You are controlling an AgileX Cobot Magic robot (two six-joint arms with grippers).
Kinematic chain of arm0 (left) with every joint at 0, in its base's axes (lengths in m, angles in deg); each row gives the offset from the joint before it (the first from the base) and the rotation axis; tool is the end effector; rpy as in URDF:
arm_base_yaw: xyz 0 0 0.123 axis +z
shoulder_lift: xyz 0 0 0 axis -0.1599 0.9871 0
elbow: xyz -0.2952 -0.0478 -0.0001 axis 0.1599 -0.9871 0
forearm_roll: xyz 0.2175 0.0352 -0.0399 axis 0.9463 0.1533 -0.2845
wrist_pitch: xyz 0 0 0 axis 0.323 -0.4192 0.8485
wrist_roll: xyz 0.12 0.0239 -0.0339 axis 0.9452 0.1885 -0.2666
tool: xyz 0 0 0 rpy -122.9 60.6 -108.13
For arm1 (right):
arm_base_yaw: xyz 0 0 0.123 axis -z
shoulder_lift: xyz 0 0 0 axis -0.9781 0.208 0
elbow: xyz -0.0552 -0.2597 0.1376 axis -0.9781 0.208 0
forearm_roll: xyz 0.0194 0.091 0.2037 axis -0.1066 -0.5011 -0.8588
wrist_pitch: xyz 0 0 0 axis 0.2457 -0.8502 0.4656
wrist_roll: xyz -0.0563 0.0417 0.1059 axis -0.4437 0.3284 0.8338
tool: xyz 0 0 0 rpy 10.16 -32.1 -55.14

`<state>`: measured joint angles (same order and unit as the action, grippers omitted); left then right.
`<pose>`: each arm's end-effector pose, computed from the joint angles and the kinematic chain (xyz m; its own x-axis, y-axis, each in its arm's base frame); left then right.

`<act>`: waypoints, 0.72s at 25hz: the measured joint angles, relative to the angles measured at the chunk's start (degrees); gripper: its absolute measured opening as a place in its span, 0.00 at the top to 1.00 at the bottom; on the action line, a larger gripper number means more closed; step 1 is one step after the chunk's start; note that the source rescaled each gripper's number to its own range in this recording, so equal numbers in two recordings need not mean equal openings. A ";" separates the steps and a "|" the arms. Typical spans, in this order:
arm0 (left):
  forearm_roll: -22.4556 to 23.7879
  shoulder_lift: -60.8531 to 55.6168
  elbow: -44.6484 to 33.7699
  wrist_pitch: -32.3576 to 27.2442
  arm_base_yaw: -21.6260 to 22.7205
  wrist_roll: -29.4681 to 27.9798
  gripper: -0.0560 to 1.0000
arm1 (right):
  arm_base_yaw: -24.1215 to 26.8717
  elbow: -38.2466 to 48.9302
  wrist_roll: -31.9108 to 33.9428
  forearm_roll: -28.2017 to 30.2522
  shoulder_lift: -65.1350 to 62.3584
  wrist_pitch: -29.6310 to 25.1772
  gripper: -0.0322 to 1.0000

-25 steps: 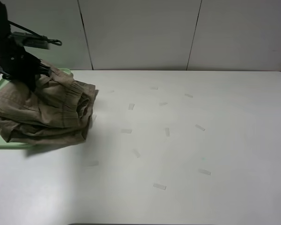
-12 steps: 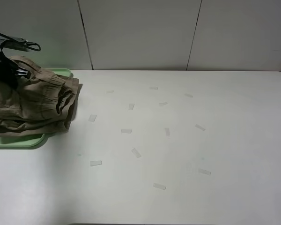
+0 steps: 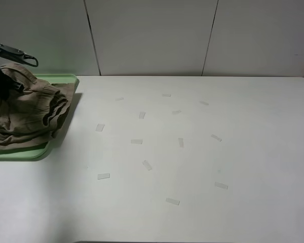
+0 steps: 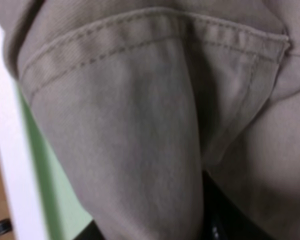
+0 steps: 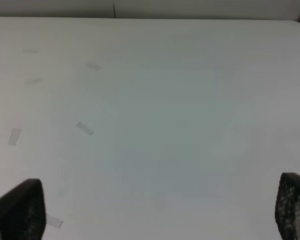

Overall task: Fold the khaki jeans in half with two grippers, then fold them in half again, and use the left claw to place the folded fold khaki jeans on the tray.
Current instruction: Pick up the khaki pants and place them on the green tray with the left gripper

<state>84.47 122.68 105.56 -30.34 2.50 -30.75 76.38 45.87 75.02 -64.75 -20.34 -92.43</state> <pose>0.4094 0.1079 0.1636 -0.8885 0.2475 -0.3863 0.1049 0.9293 0.3541 -0.0101 -0.0015 0.2493 -0.4264 0.0142 -0.9044 -0.0089 0.9998 0.0200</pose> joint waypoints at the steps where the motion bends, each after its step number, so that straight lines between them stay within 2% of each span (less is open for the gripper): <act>1: 0.31 0.05 0.00 -0.02 0.61 0.09 0.77 | 0.00 0.00 0.00 0.00 0.00 0.00 0.00; 9: 0.65 0.29 0.00 0.49 2.03 0.15 0.77 | 0.00 0.00 0.00 0.00 0.00 0.00 0.00; 12: -0.65 0.31 0.00 1.20 2.09 0.15 0.76 | 0.00 0.00 0.00 0.00 0.00 0.00 0.00; 14: -1.14 0.31 0.00 2.47 2.22 0.15 0.59 | 0.00 0.00 0.00 0.00 0.00 0.00 0.00; 16: -1.25 0.31 0.00 4.49 2.22 0.15 0.26 | 0.00 0.00 0.00 0.00 0.00 0.00 0.00; 17: -1.25 0.31 0.00 5.64 2.22 0.15 0.16 | 0.00 0.00 0.00 0.00 0.00 0.00 0.00; 18: -1.25 0.31 0.00 6.68 2.22 0.15 0.10 | 0.00 0.00 0.00 0.00 0.00 0.00 0.00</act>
<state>83.22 122.99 105.56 -23.66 4.72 -30.60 76.38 45.87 75.02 -64.75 -20.34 -92.43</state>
